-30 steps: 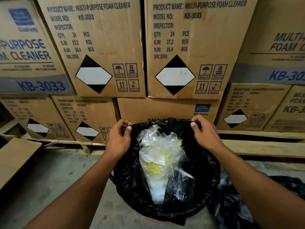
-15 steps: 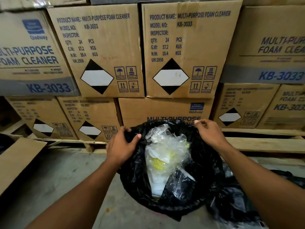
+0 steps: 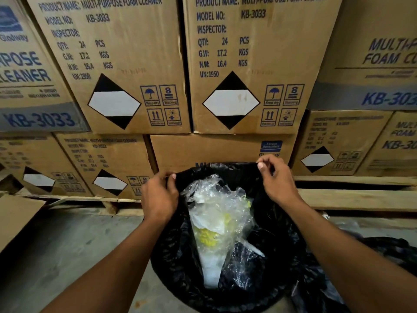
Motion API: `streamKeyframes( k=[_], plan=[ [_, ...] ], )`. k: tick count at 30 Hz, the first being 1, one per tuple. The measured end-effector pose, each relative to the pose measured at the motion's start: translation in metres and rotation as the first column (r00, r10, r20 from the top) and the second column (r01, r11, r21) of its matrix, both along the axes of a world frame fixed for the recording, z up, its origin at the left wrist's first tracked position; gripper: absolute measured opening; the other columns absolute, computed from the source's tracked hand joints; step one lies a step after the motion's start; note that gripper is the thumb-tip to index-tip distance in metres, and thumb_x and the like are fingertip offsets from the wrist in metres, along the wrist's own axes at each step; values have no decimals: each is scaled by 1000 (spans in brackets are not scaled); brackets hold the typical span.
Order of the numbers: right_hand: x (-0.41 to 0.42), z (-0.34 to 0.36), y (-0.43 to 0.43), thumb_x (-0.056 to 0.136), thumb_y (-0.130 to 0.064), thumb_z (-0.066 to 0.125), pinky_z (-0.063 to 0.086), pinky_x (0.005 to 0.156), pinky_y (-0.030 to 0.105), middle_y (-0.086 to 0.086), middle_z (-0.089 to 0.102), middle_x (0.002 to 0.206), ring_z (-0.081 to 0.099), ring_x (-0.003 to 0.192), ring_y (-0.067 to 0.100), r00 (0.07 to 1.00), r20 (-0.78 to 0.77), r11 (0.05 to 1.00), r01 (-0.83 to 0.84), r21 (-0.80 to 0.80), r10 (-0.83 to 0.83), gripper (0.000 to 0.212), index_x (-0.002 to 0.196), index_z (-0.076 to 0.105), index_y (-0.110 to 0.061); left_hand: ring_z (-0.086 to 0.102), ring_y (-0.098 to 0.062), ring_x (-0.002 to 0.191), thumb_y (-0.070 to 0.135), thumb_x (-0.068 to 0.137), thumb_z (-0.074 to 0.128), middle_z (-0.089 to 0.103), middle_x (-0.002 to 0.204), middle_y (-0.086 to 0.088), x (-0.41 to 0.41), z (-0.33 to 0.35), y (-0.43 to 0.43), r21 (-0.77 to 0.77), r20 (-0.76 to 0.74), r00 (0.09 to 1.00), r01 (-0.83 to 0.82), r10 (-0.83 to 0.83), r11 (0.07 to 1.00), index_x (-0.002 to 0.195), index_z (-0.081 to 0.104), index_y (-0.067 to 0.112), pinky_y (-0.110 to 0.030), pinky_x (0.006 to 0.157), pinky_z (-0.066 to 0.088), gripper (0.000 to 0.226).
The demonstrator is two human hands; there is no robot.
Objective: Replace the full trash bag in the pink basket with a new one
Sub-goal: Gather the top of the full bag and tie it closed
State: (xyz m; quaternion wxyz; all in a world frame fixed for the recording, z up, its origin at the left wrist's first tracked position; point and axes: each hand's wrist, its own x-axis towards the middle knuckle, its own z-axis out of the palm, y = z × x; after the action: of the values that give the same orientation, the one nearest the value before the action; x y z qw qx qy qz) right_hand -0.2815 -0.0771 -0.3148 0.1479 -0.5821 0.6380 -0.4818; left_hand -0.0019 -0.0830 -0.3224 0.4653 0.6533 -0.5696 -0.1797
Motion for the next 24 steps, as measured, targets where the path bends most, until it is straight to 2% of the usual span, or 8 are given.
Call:
streamKeyframes(
  k=[2, 5, 12, 15, 17, 20, 22, 24],
  plan=[
    [-1, 7, -1, 101, -21, 51, 40, 67, 28, 6, 56, 99, 49, 81, 13, 999, 13, 999, -53, -14, 53, 11, 93, 57, -26, 58, -18, 69, 25, 98, 58, 66, 78, -1, 3, 3, -1, -93, -2, 998, 66, -67, 993, 97, 69, 20, -28, 65, 44, 13],
    [-12, 12, 2, 98, -27, 55, 43, 71, 33, 3, 59, 97, 53, 80, 15, 990, -88, 986, -100, 135, 112, 9, 90, 56, -29, 56, -16, 79, 30, 95, 64, 57, 88, 0, 16, 3, 2, -98, 206, 971, 143, -120, 985, 101, 73, 23, -31, 71, 45, 13],
    [-44, 18, 42, 85, -30, 72, 49, 82, 43, -6, 68, 75, 65, 83, 25, 944, -280, 919, -55, 391, 175, 17, 76, 58, -25, 67, -32, 106, 52, 82, 71, 72, 109, -5, 40, 25, 31, 231, 449, 879, 57, -159, 971, 127, 62, 28, -44, 88, 55, 52],
    [-49, 29, 56, 81, -33, 75, 41, 79, 40, -10, 61, 66, 59, 75, 19, 928, -315, 896, -42, 443, 199, 20, 78, 56, -27, 66, -29, 103, 66, 77, 69, 74, 99, -1, 48, 43, 48, 415, 526, 827, -46, -199, 908, 105, 72, 25, -40, 89, 51, 49],
    [-47, 30, 67, 80, -26, 78, 47, 73, 40, -8, 58, 71, 54, 70, 20, 924, -267, 838, -93, 537, 273, 26, 85, 52, -26, 66, -25, 92, 59, 80, 70, 74, 86, 1, 55, 54, 60, 490, 503, 821, -16, -268, 872, 90, 78, 25, -35, 79, 47, 37],
    [-45, 30, 85, 81, -17, 78, 51, 78, 42, 2, 59, 90, 57, 82, 25, 883, -330, 780, -63, 622, 335, 29, 92, 51, -24, 67, -24, 85, 39, 87, 72, 75, 90, -5, 61, 70, 76, 547, 434, 830, 65, -350, 835, 94, 79, 17, -32, 69, 51, 24],
    [-46, 38, 90, 82, -15, 77, 55, 71, 40, 3, 61, 93, 61, 82, 24, 904, -304, 781, -51, 622, 301, 30, 95, 51, -23, 73, -28, 82, 23, 90, 71, 74, 94, -11, 63, 79, 82, 613, 231, 898, 164, -374, 773, 97, 76, 11, -42, 79, 62, 15],
    [-46, 52, 94, 80, -19, 79, 52, 61, 33, 2, 61, 93, 61, 80, 21, 909, -307, 757, -15, 654, 283, 33, 99, 53, -22, 77, -27, 72, 12, 92, 66, 74, 86, -11, 66, 89, 89, 691, 83, 928, 209, -363, 692, 98, 70, 11, -43, 72, 64, 7]
  ],
)
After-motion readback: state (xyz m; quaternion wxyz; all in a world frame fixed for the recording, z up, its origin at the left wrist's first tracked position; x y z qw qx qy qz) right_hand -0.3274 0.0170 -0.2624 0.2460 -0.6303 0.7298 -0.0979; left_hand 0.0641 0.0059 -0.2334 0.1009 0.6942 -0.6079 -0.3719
